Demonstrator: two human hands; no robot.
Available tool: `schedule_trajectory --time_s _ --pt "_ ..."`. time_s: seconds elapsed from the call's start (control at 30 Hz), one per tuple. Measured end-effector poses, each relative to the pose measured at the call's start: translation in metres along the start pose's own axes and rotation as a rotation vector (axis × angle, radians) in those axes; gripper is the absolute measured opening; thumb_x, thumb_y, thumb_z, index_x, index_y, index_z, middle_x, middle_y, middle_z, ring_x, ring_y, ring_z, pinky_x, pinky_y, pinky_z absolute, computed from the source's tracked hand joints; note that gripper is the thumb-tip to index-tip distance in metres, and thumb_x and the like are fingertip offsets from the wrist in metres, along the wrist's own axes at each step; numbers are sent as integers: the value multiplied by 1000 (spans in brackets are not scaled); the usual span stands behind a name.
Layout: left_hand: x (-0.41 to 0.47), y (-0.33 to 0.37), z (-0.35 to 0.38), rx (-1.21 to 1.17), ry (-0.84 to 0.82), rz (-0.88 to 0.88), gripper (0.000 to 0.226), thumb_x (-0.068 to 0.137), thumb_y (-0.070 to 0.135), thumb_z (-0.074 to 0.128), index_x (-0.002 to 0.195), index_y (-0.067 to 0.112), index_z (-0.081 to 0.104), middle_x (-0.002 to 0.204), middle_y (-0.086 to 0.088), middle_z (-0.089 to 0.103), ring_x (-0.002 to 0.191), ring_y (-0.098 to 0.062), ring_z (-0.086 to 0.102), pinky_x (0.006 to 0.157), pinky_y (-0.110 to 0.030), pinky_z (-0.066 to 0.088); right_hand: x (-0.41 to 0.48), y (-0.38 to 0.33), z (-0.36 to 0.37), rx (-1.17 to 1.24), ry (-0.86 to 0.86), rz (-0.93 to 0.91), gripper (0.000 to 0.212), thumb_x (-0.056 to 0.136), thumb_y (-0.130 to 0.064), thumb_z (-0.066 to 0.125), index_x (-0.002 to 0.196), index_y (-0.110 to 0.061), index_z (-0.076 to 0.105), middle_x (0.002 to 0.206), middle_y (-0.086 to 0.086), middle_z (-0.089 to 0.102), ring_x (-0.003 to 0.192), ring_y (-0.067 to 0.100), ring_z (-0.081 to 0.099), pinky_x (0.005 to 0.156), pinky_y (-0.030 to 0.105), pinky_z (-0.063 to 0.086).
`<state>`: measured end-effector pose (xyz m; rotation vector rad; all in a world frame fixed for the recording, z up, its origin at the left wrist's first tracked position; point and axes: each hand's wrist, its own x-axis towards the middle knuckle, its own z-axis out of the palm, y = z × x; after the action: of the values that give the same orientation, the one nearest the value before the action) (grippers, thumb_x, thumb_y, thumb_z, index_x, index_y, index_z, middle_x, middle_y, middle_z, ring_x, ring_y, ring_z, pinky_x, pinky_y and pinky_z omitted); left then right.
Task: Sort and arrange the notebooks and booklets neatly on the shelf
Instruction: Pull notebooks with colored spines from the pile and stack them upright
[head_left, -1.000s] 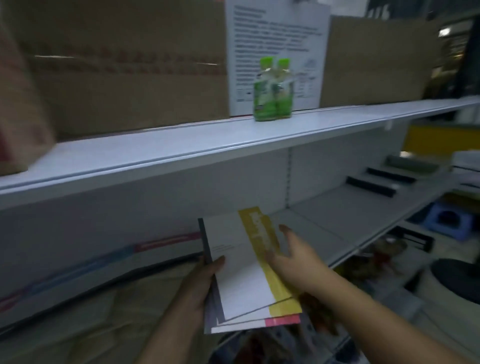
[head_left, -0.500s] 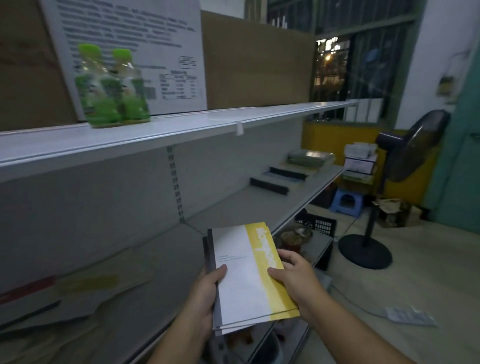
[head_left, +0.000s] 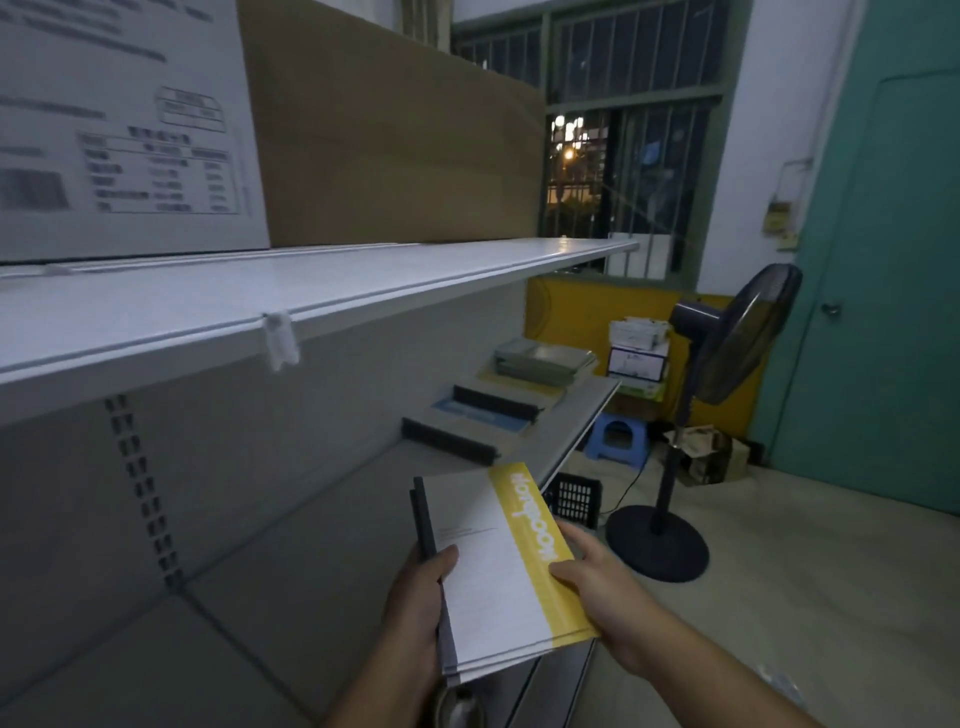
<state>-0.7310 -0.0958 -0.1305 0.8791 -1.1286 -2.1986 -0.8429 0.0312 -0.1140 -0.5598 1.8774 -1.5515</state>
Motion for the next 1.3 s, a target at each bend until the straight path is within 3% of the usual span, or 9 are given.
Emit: schedule_trajectory --time_s 0.2,0.37,0.5,0.63,0.8,0.97,1.03,1.1,1.3 --pt "73 7 42 -18 63 29 20 95 9 49 113 13 55 96 -10 63 85 -28 59 69 -32 47 72 -13 -28 -27 112 -9 42 83 7 43 100 -25 64 79 6 63 66 23 56 59 30 45" --pt "132 2 68 -2 148 -22 21 97 17 50 116 14 54 105 -13 62 96 -32 58 80 -39 48 140 -20 -50 -87 67 -19 44 84 9 43 110 -17 64 83 3 66 67 18 60 52 21 43" --pt "179 10 76 68 268 -87 16 91 19 54 101 8 60 96 -18 61 88 -34 59 80 -42 51 203 -31 -60 -167 0 -74 45 85 10 42 101 -27 61 79 -10 62 69 8 57 62 25 45" --pt "222 27 87 277 436 46 22 86 -2 54 68 9 52 80 -20 54 74 -32 54 69 -41 43 273 -44 -68 -348 -83 -150 37 84 2 45 104 -21 65 99 2 69 86 19 65 79 36 56" --pt "262 37 91 351 532 179 25 80 -1 63 63 17 58 85 -23 63 84 -36 64 75 -50 50 347 -60 -66 -633 -188 -286 25 80 -1 46 89 -12 67 84 5 65 75 22 62 53 26 42" --pt "291 36 98 383 642 246 13 83 3 67 92 12 67 103 -13 66 91 -29 63 88 -43 52 394 -58 -44 -859 -217 -357 28 91 -5 40 111 -9 59 113 9 60 106 29 58 78 32 52" --pt "296 25 100 393 704 296 34 84 6 68 116 12 64 116 -12 62 100 -28 62 87 -35 50 401 -52 -35 -953 -229 -385 20 94 -9 37 99 -11 56 105 6 58 108 27 58 70 23 47" --pt "298 16 99 442 777 337 57 83 11 69 137 12 49 124 -9 58 106 -25 60 89 -35 50 404 -45 -28 -987 -252 -391 29 98 -15 34 123 -11 48 127 8 50 116 26 53 82 29 45" --pt "307 11 98 545 835 345 56 88 16 62 141 13 44 140 -3 46 121 -21 51 104 -35 42 408 -35 -30 -1049 -153 -530 38 99 -29 32 136 -23 39 136 0 45 114 22 53 87 32 46"
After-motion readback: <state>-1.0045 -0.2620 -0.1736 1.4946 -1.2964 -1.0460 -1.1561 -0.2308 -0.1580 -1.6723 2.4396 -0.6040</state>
